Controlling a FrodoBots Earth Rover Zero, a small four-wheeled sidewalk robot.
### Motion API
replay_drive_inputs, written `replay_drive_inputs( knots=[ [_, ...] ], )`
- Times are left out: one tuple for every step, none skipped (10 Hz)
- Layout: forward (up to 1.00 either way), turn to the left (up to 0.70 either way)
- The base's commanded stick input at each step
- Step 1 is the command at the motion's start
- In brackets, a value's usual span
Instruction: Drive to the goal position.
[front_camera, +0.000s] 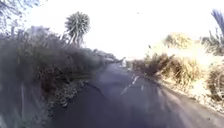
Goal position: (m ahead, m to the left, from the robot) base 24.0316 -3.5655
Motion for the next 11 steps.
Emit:
replay_drive_inputs(
  knots=[
    [0.85,0.00],
    [0.85,0.00],
    [0.85,0.00],
    [0.85,0.00],
    [0.85,-0.04],
    [0.85,-0.16],
    [0.85,-0.28],
    [0.85,-0.34],
    [0.85,-0.34],
    [0.85,-0.34],
    [0.85,0.00]
  ],
)
